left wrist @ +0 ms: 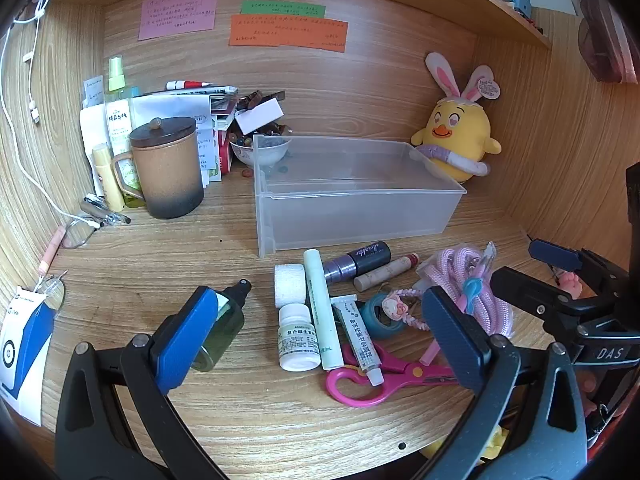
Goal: Organize objects
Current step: 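Move both grippers toward the green pump bottle and pink rope bag, then grasp the green pump bottle with left gripper while right gripper grasps pink pen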
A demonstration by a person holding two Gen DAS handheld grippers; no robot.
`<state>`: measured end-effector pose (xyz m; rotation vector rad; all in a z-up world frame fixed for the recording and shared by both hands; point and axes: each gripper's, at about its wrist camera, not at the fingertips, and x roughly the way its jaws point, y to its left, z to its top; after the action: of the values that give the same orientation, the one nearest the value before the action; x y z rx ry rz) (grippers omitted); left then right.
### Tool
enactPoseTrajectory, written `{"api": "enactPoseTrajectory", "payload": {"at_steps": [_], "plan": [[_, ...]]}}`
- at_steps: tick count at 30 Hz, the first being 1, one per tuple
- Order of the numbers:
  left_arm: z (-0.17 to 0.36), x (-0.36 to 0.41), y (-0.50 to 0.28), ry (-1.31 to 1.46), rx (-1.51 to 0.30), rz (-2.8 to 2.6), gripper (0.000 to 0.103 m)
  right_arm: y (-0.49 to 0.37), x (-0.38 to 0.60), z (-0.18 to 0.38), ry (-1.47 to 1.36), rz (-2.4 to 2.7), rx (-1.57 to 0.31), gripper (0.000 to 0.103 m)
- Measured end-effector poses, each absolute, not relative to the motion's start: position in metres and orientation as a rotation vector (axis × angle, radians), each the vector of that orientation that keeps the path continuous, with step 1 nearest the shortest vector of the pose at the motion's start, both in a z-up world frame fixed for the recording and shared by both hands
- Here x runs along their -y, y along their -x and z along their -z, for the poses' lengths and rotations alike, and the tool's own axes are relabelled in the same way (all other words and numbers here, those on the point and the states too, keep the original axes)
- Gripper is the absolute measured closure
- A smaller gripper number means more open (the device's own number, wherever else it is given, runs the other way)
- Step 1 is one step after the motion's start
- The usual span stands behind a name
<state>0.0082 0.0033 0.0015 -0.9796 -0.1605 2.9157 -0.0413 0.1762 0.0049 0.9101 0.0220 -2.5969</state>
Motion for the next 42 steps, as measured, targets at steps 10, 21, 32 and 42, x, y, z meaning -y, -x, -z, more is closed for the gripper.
{"api": "enactPoseTrajectory", "payload": {"at_steps": [10,21,32,42], "plan": [[0.004,0.018,-0.007,1.005,0.189,-2.932,0.016,0.051,-0.182,0.008,-0.953,2.621,0.018,0.002],[0.023,0.069,0.015,1.116,0.154,-3.009,0.017,0.069,-0.196,0.023,-1.049,2.619,0.086,0.025],[0.047,0.078,0.05,1.297,0.139,-2.888,0.027,0.087,-0.196,0.037,-1.106,2.609,0.117,0.057],[0.053,0.064,0.044,1.308,0.096,-2.843,0.062,0.094,-0.191,0.03,-1.063,2.668,0.033,0.078]]}}
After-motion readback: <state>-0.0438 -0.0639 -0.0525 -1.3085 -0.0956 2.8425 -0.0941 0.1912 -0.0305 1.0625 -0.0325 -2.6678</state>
